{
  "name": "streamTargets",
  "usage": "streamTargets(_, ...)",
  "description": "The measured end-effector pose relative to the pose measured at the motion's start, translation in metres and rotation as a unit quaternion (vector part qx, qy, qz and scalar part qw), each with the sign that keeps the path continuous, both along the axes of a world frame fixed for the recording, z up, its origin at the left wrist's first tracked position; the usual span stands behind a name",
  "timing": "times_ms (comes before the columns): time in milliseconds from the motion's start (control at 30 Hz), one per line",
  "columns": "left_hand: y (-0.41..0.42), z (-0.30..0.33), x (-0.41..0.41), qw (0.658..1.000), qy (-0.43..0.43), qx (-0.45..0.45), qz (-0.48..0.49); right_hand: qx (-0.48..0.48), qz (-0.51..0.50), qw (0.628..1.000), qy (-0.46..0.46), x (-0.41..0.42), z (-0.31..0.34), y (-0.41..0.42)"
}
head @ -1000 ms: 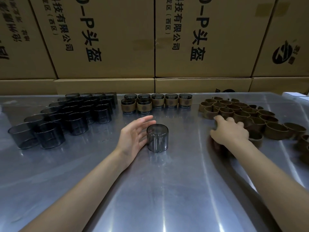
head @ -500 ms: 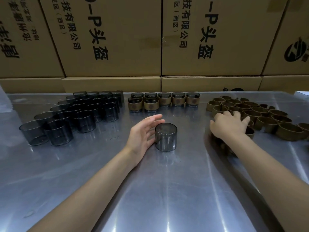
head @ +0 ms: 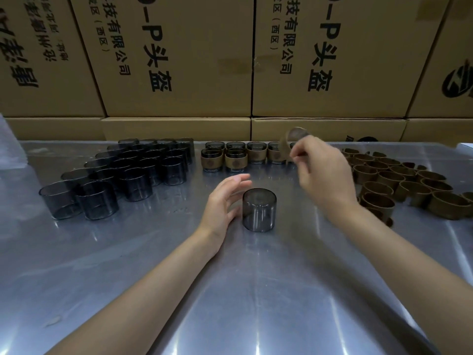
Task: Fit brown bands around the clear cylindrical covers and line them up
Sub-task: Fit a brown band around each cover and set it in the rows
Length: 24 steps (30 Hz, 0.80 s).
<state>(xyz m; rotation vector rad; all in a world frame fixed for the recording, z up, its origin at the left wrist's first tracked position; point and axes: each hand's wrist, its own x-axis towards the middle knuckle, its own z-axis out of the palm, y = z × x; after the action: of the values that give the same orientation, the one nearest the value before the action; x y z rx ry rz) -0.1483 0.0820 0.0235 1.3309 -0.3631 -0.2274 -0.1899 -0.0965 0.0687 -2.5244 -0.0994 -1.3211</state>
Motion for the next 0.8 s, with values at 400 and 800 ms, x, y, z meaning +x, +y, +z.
streamTargets(400,0.001,0.017,0.003,0.976,-0.21,0.042,0.051,-0.197,0.101,0.974,-0.045,-0.009,-0.042,0.025)
streamTargets(800,-0.02,0.019,-0.025,0.954,-0.233,-0.03,0.187,0.127,0.188,0.972,0.06,-0.019,-0.049,0.053)
